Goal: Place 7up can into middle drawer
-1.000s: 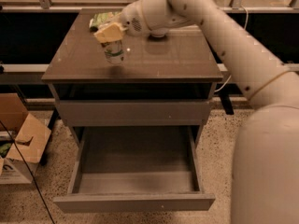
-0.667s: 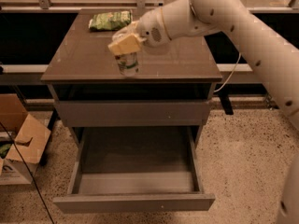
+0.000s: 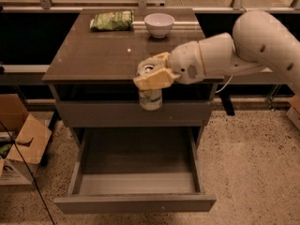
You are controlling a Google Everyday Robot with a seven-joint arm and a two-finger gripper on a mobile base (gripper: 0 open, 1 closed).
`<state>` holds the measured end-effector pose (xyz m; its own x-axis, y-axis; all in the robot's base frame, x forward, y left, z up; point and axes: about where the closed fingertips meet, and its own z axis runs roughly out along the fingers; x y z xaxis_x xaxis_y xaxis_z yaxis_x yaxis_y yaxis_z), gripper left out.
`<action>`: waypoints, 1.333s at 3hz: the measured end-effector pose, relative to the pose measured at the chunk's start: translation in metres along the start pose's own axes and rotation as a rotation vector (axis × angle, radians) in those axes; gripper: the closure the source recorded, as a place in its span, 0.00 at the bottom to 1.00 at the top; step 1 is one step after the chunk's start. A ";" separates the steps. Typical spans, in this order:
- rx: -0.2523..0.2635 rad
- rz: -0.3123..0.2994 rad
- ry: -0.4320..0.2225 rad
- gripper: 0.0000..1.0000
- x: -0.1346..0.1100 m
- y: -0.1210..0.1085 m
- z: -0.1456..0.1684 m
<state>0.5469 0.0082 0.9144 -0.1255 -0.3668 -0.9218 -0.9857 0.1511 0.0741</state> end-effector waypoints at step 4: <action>0.087 0.030 -0.043 1.00 0.107 0.026 0.032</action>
Offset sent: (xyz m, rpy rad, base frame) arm -0.0424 -0.0139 -0.1178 0.0753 -0.0423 -0.1164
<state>0.5119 0.0020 0.8059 -0.1478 -0.3216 -0.9353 -0.9679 0.2412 0.0700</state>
